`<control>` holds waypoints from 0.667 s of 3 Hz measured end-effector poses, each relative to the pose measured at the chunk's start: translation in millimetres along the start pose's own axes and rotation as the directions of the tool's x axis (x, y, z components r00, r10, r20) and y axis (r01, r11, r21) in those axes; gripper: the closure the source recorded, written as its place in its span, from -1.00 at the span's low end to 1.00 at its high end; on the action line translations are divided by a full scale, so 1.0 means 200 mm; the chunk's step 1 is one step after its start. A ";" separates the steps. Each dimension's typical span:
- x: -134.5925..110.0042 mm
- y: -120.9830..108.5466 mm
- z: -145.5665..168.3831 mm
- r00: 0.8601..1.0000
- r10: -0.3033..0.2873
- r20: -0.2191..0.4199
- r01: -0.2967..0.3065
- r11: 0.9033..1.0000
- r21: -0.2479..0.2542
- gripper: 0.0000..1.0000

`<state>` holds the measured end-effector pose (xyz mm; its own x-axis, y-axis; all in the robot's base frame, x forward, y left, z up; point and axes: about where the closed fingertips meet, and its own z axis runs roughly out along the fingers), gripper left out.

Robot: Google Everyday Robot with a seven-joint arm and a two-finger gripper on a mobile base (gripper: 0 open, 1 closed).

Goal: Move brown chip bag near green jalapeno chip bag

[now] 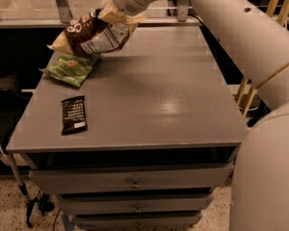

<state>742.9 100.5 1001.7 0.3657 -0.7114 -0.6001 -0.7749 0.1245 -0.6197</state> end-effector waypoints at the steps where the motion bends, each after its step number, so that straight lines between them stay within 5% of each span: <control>1: 0.00 0.01 0.02 1.000 -0.001 0.002 0.001 1.000 -0.006 -0.88; 2: -0.01 0.01 0.02 1.000 -0.001 0.002 0.001 1.000 -0.008 -1.00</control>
Offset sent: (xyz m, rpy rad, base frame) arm -0.0002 0.0020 -0.0015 -0.0007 0.0022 0.0030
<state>742.5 104.9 998.3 0.3676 -0.7099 -0.6008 -0.7786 0.1184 -0.6162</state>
